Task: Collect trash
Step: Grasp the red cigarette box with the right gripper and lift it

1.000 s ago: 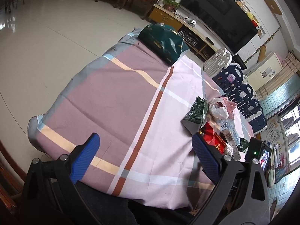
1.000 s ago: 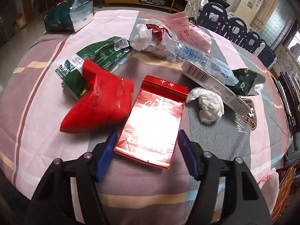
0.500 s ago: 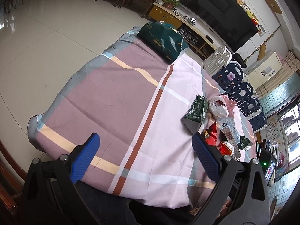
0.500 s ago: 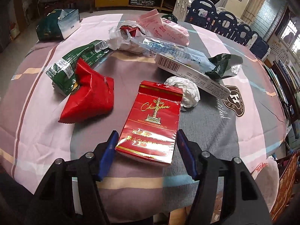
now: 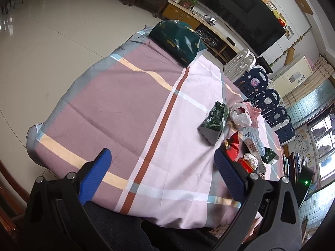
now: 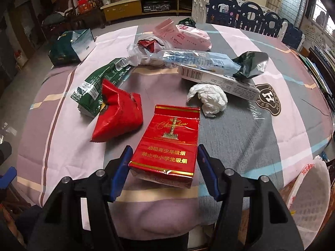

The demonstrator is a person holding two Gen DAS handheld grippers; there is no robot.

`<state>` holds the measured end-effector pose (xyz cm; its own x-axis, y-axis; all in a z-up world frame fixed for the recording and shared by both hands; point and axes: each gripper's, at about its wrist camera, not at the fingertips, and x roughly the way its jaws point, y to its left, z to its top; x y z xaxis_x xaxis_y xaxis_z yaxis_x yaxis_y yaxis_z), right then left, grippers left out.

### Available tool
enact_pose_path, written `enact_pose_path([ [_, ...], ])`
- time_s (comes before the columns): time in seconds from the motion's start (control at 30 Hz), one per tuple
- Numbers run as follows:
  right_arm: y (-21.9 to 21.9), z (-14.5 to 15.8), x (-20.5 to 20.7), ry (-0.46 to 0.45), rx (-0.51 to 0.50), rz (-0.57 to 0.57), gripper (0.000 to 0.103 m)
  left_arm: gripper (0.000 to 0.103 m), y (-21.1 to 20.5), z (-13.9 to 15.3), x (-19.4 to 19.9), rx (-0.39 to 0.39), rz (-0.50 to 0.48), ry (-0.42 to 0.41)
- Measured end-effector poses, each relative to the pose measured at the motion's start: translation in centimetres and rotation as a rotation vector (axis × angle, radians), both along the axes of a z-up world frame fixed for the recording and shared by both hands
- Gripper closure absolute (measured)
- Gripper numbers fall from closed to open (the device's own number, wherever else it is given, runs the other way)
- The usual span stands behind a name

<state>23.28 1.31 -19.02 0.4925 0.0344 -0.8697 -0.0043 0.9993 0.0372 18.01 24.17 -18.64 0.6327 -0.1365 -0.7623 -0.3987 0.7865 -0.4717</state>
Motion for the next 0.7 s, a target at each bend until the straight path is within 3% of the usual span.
enact_pose_path([
  [0.17,-2.6,0.6,-1.8,-0.027,0.018,-0.027,0.041,0.006,-1.5,0.8,0.6,0.060,-0.073,-0.016],
  [0.23,-3.6,1.0,-2.5,-0.046,0.020,-0.036,0.041,0.006,-3.2,1.3,1.7,0.116,-0.143,-0.013],
  [0.33,-5.3,1.6,-3.3,-0.065,0.053,-0.060,0.041,0.006,-6.8,1.5,4.2,0.128,-0.276,-0.023],
  [0.43,-6.4,1.5,-3.1,-0.065,0.063,-0.066,0.041,0.006,-11.1,0.4,7.6,0.160,-0.404,0.037],
  [0.53,-7.7,0.4,-2.6,-0.037,0.086,-0.079,0.042,0.006,-13.7,-0.8,9.3,0.192,-0.450,0.063],
  [0.7,-8.1,-1.6,-2.1,-0.011,0.062,-0.057,0.041,0.006,-15.1,-2.3,10.7,0.176,-0.456,0.096],
])
